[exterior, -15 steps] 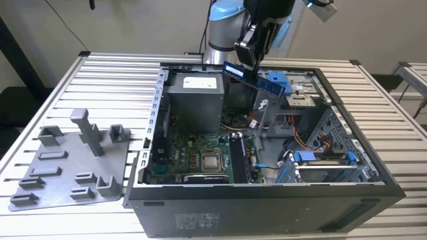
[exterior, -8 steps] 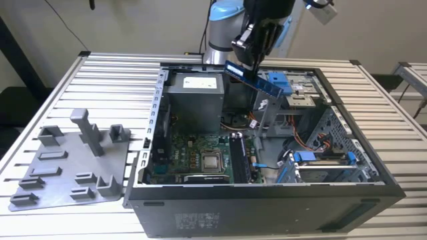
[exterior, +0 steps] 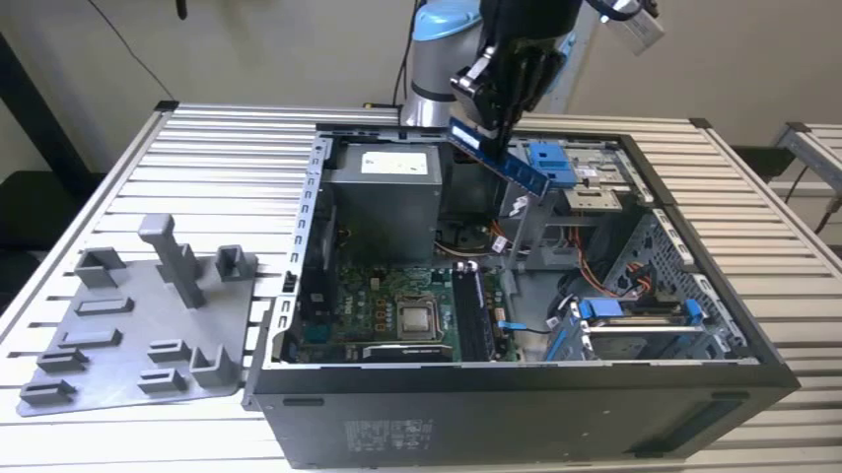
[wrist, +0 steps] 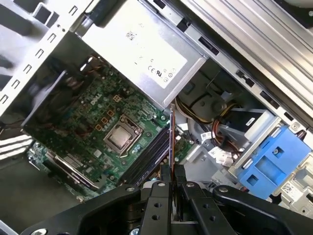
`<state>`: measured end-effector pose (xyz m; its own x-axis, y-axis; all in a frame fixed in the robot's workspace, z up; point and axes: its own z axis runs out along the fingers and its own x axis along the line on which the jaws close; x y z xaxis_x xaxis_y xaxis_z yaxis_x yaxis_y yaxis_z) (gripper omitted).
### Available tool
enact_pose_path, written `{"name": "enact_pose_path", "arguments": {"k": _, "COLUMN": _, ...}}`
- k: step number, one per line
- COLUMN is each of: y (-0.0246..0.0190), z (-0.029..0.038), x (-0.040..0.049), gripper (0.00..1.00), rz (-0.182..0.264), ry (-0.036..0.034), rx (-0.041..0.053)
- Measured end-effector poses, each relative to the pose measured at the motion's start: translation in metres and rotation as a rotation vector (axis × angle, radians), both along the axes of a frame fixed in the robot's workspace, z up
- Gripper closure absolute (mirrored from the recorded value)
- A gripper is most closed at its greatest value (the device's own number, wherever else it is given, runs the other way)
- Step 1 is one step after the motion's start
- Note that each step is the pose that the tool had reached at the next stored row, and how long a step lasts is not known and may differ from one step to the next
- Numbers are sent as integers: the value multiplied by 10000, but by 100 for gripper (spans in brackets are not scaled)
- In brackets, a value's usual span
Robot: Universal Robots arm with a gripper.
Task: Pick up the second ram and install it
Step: 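Insert the second ram into the second slot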
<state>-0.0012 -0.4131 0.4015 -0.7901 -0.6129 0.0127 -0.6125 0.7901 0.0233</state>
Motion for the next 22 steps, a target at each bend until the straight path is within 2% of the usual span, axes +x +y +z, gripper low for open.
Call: {"name": "enact_pose_path", "arguments": {"k": 22, "y": 0, "z": -31, "x": 0, "gripper": 86, "rz": -3503, "ry": 0, "rx": 0}}
